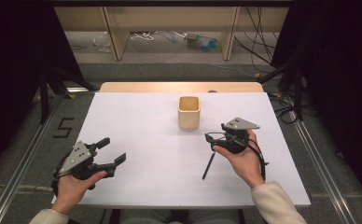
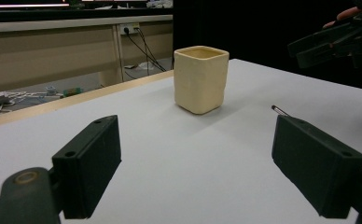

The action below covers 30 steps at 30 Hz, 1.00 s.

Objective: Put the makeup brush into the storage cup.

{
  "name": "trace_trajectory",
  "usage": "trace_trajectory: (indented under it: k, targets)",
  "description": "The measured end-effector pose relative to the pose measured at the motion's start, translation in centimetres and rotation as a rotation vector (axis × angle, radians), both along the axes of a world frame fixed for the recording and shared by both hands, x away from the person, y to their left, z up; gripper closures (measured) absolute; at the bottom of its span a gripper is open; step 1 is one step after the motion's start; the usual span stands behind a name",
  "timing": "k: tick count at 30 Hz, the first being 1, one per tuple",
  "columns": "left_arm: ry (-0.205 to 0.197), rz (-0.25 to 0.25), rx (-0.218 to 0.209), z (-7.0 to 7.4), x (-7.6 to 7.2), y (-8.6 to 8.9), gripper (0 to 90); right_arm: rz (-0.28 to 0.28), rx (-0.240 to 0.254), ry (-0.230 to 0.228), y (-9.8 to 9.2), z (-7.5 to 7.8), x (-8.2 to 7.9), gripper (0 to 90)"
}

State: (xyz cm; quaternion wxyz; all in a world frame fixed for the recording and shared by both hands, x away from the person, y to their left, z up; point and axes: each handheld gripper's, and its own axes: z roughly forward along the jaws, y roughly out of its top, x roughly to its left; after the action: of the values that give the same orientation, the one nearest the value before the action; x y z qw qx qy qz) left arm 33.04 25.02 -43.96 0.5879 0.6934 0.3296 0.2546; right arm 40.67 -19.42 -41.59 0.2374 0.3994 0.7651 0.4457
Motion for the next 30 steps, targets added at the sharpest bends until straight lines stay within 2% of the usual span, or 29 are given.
trace_trajectory:
  k: [1,3,4,5,6,7,8,9,10,11,12,13,15,16,18,19,22,23,24,28,30]
  targets:
    - [0.001,-0.001,0.001,0.0,0.0,0.0,15.3,0.0,0.0,0.0,0.0,0.0,0.0,27.6]
    - [0.002,-0.004,0.002,0.0,0.0,0.0,15.5,-0.02,-0.02,0.076,0.3,0.0,0.4,30.4]
    - [0.002,-0.004,0.002,0.0,0.0,0.0,15.5,-0.02,-0.02,0.076,0.3,0.0,0.4,30.4]
    - [0.003,-0.005,0.001,0.0,0.0,0.0,15.6,-0.043,-0.058,0.144,0.4,-0.1,0.8,32.1]
    - [0.003,-0.005,0.001,0.0,0.0,0.0,15.7,-0.043,-0.058,0.144,0.4,-0.1,0.8,32.1]
    - [0.003,-0.004,-0.001,0.0,0.0,0.0,15.8,-0.077,-0.072,0.257,0.7,-0.2,1.1,35.1]
    - [0.001,-0.003,-0.001,0.0,0.0,0.0,15.9,-0.097,-0.089,0.309,0.8,-0.3,1.1,35.9]
    - [0.001,-0.004,-0.001,0.0,0.0,0.0,15.9,-0.094,-0.121,0.342,0.8,-0.5,1.4,37.2]
    - [0.001,-0.004,-0.001,0.0,0.0,0.0,15.9,-0.094,-0.121,0.342,0.8,-0.5,1.4,37.2]
    - [0.002,-0.004,-0.001,0.0,0.0,0.0,15.9,-0.096,-0.136,0.369,0.9,-0.7,1.6,38.8]
    - [0.003,-0.004,-0.002,0.0,0.0,0.0,16.0,-0.116,-0.162,0.43,1.2,-1.2,1.7,39.1]
    - [0.003,-0.003,-0.003,0.0,0.0,0.0,16.0,-0.109,-0.181,0.467,1.3,-1.4,1.7,39.2]
    - [0.004,-0.003,-0.004,0.0,0.0,0.0,16.1,-0.123,-0.198,0.526,1.6,-1.7,1.8,39.7]
    - [0.004,-0.003,-0.003,0.0,0.0,0.0,16.1,-0.148,-0.187,0.582,1.9,-1.7,1.7,39.8]
    - [0.005,-0.003,-0.005,0.0,-0.1,0.0,16.2,-0.174,-0.201,0.637,2.3,-2.0,1.8,40.3]
    - [0.004,-0.004,-0.004,0.0,-0.1,0.0,16.2,-0.174,-0.201,0.637,2.3,-2.0,1.8,40.3]
    - [0.004,-0.005,-0.002,0.0,-0.1,0.0,16.2,-0.171,-0.202,0.689,2.7,-2.3,2.0,41.2]
    - [0.004,-0.005,-0.003,0.0,-0.1,0.0,16.3,-0.172,-0.22,0.685,2.8,-2.5,2.1,42.4]
    - [0.004,-0.006,-0.002,0.0,-0.1,0.0,16.3,-0.161,-0.235,0.701,2.8,-2.5,2.1,42.6]
    - [0.003,-0.006,-0.003,0.0,-0.1,0.0,16.5,-0.132,-0.256,0.725,3.0,-3.0,2.4,42.9]
    - [0.004,-0.007,-0.003,0.0,-0.1,0.0,16.6,-0.141,-0.263,0.734,3.3,-3.1,2.4,43.0]
